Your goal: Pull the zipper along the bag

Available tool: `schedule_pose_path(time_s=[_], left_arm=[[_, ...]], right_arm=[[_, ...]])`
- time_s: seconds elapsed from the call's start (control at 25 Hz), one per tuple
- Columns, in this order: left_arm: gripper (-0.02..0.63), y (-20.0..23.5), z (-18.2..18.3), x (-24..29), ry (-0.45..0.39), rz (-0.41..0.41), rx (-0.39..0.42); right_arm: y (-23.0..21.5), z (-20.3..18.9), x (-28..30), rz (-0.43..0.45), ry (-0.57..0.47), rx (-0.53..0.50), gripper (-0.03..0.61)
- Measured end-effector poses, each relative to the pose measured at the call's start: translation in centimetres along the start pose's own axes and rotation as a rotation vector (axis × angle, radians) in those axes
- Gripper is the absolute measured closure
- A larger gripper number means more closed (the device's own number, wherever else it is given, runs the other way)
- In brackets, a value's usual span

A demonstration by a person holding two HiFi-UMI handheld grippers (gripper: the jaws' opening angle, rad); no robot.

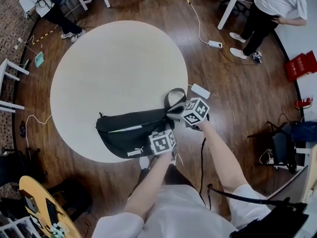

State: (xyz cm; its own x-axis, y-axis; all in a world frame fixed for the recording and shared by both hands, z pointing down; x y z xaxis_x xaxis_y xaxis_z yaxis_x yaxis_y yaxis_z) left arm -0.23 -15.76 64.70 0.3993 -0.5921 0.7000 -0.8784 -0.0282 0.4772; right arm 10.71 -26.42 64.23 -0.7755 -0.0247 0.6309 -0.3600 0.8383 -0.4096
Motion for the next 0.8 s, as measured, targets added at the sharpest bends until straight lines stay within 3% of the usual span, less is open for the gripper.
schedule_pose_path(time_s=[0.36, 0.8], left_arm=[[0.589, -0.4, -0.2, -3.3, -0.018, -0.158, 0.024], [0.592, 5.3, 0.8, -9.7, -0.090, -0.167, 0.036]], right_arm=[[-0.4, -0.3, -0.1, -0.080, -0.011, -0.006, 0.575], [0.4, -1.2, 0.4, -0.149, -0.029, 0.038, 0.577]])
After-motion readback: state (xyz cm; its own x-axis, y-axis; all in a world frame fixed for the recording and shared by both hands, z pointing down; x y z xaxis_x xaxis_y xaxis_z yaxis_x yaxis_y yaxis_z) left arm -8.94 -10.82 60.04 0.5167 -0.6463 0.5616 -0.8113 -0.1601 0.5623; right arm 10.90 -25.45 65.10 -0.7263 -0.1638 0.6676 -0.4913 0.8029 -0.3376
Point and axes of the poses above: the fingertips, and each gripper's own axes: x forward along the fingers, y to its left, z out of its top, the point moved 10 cm from there along -x, backward along the fingers, and after that the axes turned 6 degrees about -z, right-handed, at the moved point
